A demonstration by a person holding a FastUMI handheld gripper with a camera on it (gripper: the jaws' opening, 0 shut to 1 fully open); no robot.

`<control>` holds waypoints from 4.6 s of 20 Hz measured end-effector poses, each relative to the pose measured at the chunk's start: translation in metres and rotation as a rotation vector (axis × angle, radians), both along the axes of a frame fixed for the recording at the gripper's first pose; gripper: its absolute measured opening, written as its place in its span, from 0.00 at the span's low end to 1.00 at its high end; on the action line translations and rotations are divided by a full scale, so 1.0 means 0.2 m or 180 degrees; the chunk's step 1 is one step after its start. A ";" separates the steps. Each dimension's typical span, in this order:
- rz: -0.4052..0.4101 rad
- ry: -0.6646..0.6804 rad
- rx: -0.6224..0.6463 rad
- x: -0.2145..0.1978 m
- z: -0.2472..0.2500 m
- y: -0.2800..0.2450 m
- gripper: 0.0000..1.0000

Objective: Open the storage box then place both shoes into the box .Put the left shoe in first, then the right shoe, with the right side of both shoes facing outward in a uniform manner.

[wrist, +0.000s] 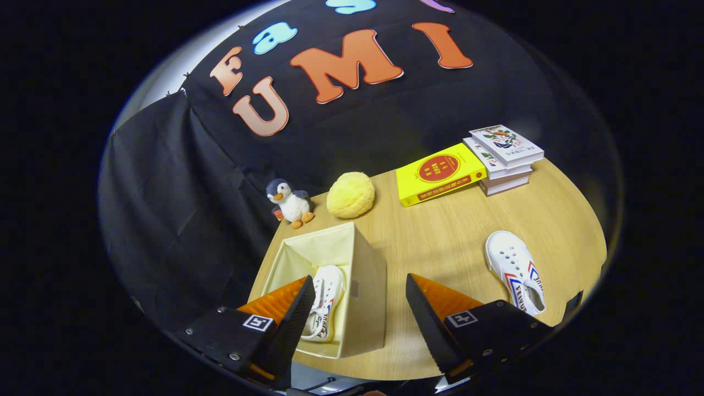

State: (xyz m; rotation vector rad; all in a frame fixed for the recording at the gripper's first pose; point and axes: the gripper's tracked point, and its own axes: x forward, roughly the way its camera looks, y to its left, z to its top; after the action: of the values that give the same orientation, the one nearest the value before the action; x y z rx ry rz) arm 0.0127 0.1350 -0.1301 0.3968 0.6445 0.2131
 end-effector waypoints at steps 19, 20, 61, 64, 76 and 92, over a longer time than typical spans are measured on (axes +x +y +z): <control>-0.0241 0.0629 -0.0922 -0.01 -0.71 -1.13 0.97; -0.0207 0.0678 -0.0982 -0.01 -0.77 -1.15 0.97; -0.0081 0.0408 0.0280 -0.04 -0.39 -0.44 0.00; -0.0105 0.0263 0.0317 -0.04 -0.21 -0.28 0.00; 0.0185 0.0248 0.0163 -0.09 -0.10 0.50 0.00; 0.0138 0.0619 -0.0901 -0.06 -0.49 0.61 0.02</control>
State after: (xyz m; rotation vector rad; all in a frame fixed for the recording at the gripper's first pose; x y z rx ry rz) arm 0.0007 0.2566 -0.2280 0.1313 0.8626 0.1226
